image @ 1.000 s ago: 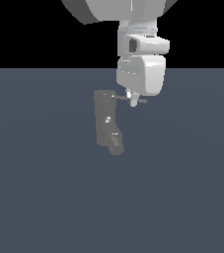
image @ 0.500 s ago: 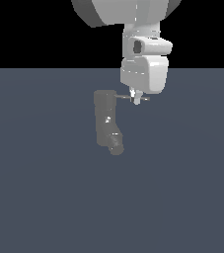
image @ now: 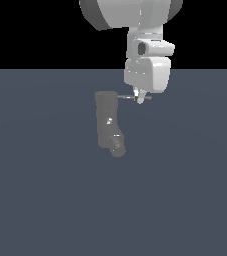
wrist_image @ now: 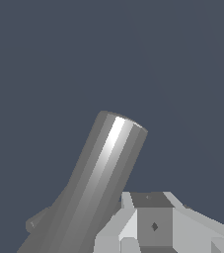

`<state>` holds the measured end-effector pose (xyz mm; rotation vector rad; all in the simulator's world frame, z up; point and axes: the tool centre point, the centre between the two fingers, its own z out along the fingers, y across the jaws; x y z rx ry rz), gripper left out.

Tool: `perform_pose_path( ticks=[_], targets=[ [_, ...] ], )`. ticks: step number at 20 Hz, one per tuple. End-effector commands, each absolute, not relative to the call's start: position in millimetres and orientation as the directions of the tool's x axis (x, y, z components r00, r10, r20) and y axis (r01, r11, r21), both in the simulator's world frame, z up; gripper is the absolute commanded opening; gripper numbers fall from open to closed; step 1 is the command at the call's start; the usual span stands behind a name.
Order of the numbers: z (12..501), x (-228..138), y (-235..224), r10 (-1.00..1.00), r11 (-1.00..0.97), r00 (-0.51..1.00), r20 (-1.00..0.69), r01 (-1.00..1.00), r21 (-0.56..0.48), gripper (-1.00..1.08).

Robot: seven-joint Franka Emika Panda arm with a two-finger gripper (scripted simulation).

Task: Turn on the faucet by rotating a designated handle.

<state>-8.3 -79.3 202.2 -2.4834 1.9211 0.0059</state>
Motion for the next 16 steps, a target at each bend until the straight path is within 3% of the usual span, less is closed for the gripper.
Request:
perform_pose_path(
  ticks=[1,16],
  targets=[
    [202,-3,-91,-0.971,-0.238,0.238,-0.001,-0.971,0.000,-1.00],
    [202,27,-113,-0.973,-0.229,0.229,0.000,-0.973,0.000,-1.00]
  ],
)
